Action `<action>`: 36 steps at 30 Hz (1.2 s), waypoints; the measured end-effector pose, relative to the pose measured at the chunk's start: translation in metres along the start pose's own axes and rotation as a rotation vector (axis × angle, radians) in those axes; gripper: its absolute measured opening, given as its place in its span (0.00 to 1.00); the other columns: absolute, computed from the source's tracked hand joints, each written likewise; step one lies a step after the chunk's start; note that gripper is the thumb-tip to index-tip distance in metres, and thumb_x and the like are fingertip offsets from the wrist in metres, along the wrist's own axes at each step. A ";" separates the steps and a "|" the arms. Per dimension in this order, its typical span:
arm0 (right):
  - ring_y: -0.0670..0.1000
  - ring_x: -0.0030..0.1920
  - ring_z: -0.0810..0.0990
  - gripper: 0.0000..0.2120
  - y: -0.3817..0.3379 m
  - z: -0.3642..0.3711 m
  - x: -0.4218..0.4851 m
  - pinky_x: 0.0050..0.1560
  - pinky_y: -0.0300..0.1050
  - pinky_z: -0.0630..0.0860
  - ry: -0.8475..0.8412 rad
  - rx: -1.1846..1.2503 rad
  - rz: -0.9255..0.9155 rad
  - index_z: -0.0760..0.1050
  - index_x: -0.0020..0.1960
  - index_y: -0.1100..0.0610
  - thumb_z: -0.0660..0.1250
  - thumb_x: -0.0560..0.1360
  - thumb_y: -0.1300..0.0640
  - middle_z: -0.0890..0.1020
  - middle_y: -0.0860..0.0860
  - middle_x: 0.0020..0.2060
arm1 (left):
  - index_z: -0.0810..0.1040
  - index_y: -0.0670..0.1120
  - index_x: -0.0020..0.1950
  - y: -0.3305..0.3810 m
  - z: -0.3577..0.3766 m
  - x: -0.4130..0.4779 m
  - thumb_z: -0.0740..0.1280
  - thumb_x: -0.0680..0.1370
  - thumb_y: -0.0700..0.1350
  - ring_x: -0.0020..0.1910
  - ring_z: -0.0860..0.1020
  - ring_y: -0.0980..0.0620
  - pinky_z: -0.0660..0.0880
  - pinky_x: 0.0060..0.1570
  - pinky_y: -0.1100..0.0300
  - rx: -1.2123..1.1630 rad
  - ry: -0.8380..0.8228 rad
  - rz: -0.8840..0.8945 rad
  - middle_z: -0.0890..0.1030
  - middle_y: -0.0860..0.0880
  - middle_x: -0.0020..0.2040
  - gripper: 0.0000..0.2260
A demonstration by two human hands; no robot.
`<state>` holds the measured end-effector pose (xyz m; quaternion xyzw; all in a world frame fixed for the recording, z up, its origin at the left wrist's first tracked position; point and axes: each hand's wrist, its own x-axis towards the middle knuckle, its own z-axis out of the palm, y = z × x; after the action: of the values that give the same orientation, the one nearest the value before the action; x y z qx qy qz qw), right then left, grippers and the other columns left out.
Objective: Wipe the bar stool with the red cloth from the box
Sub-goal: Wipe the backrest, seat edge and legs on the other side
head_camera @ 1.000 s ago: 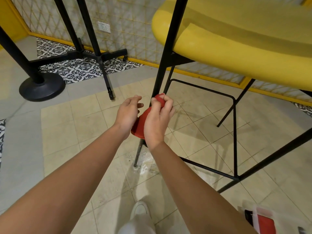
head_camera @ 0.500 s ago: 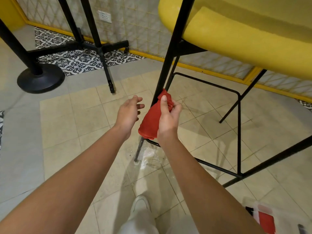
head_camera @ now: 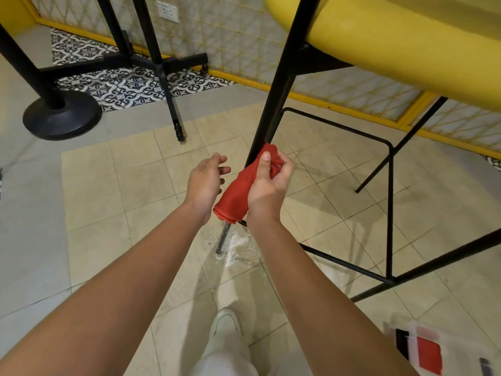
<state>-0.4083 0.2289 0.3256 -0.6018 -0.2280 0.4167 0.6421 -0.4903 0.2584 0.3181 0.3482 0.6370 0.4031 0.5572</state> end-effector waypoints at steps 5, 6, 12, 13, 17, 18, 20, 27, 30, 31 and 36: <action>0.54 0.55 0.75 0.08 0.019 -0.012 0.012 0.57 0.50 0.73 -0.142 -0.290 0.175 0.70 0.58 0.50 0.59 0.80 0.50 0.76 0.52 0.54 | 0.76 0.49 0.58 -0.004 0.004 0.000 0.54 0.81 0.53 0.53 0.75 0.49 0.71 0.51 0.57 0.025 -0.012 0.003 0.81 0.50 0.53 0.14; 0.55 0.56 0.75 0.07 0.020 -0.015 0.014 0.59 0.54 0.73 -0.169 -0.307 0.180 0.70 0.56 0.49 0.60 0.79 0.50 0.76 0.52 0.55 | 0.76 0.49 0.58 -0.005 0.004 0.000 0.54 0.81 0.53 0.54 0.75 0.48 0.71 0.51 0.57 0.033 -0.016 0.004 0.81 0.50 0.54 0.14; 0.50 0.54 0.77 0.06 0.018 -0.021 0.018 0.52 0.44 0.77 -0.150 -0.225 -0.048 0.71 0.55 0.45 0.60 0.80 0.52 0.78 0.49 0.52 | 0.76 0.50 0.58 -0.008 -0.001 0.005 0.54 0.82 0.53 0.54 0.75 0.49 0.71 0.51 0.58 0.053 -0.023 0.013 0.80 0.50 0.54 0.14; 0.50 0.54 0.77 0.06 0.025 -0.020 0.017 0.54 0.45 0.76 -0.148 -0.278 -0.047 0.72 0.56 0.46 0.59 0.80 0.52 0.77 0.49 0.53 | 0.76 0.50 0.58 -0.010 -0.001 0.006 0.54 0.82 0.53 0.54 0.75 0.50 0.71 0.50 0.58 0.055 -0.026 0.011 0.80 0.50 0.54 0.14; 0.53 0.56 0.76 0.12 0.045 -0.021 0.021 0.55 0.47 0.72 -0.231 -0.525 0.077 0.71 0.62 0.50 0.56 0.81 0.52 0.77 0.49 0.54 | 0.76 0.50 0.58 -0.018 0.000 0.007 0.55 0.81 0.53 0.54 0.75 0.51 0.71 0.51 0.59 0.067 -0.042 0.001 0.80 0.50 0.54 0.14; 0.53 0.57 0.75 0.12 0.044 -0.022 0.022 0.56 0.46 0.72 -0.256 -0.540 0.090 0.71 0.63 0.49 0.55 0.81 0.52 0.77 0.49 0.54 | 0.76 0.50 0.58 -0.019 0.001 0.008 0.55 0.81 0.53 0.55 0.75 0.51 0.71 0.52 0.58 0.070 -0.044 0.000 0.80 0.50 0.54 0.14; 0.50 0.58 0.75 0.11 0.043 -0.025 0.023 0.55 0.42 0.71 -0.258 -0.460 0.058 0.71 0.62 0.48 0.56 0.81 0.55 0.76 0.48 0.56 | 0.76 0.50 0.57 -0.021 0.000 0.010 0.55 0.82 0.53 0.56 0.75 0.50 0.71 0.53 0.57 0.070 -0.043 -0.004 0.80 0.50 0.54 0.13; 0.48 0.56 0.73 0.12 0.072 -0.020 0.011 0.60 0.48 0.71 -0.172 -0.350 0.101 0.68 0.63 0.47 0.55 0.81 0.57 0.73 0.48 0.58 | 0.76 0.50 0.59 -0.033 -0.002 0.016 0.55 0.81 0.53 0.56 0.75 0.49 0.71 0.52 0.57 0.082 -0.044 -0.022 0.80 0.50 0.54 0.14; 0.53 0.57 0.74 0.11 0.084 -0.022 0.019 0.61 0.53 0.71 -0.231 -0.507 0.202 0.69 0.61 0.48 0.55 0.81 0.57 0.75 0.52 0.57 | 0.76 0.51 0.58 -0.037 -0.004 0.018 0.55 0.81 0.53 0.55 0.75 0.50 0.70 0.51 0.58 0.091 -0.038 -0.021 0.80 0.51 0.53 0.14; 0.53 0.56 0.74 0.10 0.084 -0.024 0.022 0.59 0.51 0.71 -0.243 -0.513 0.231 0.69 0.61 0.49 0.55 0.81 0.57 0.76 0.52 0.57 | 0.76 0.51 0.58 -0.038 -0.005 0.020 0.55 0.81 0.53 0.55 0.75 0.50 0.70 0.51 0.58 0.094 -0.037 -0.023 0.80 0.51 0.53 0.13; 0.47 0.58 0.75 0.11 0.088 -0.026 0.018 0.61 0.44 0.72 -0.211 -0.215 0.157 0.71 0.60 0.49 0.58 0.80 0.61 0.76 0.48 0.57 | 0.76 0.50 0.60 -0.041 -0.009 0.028 0.54 0.81 0.53 0.54 0.75 0.49 0.70 0.51 0.57 0.075 -0.011 -0.045 0.80 0.50 0.53 0.15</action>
<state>-0.4004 0.2223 0.2329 -0.6361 -0.2895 0.4996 0.5119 -0.5031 0.2646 0.2692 0.3568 0.6561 0.3644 0.5563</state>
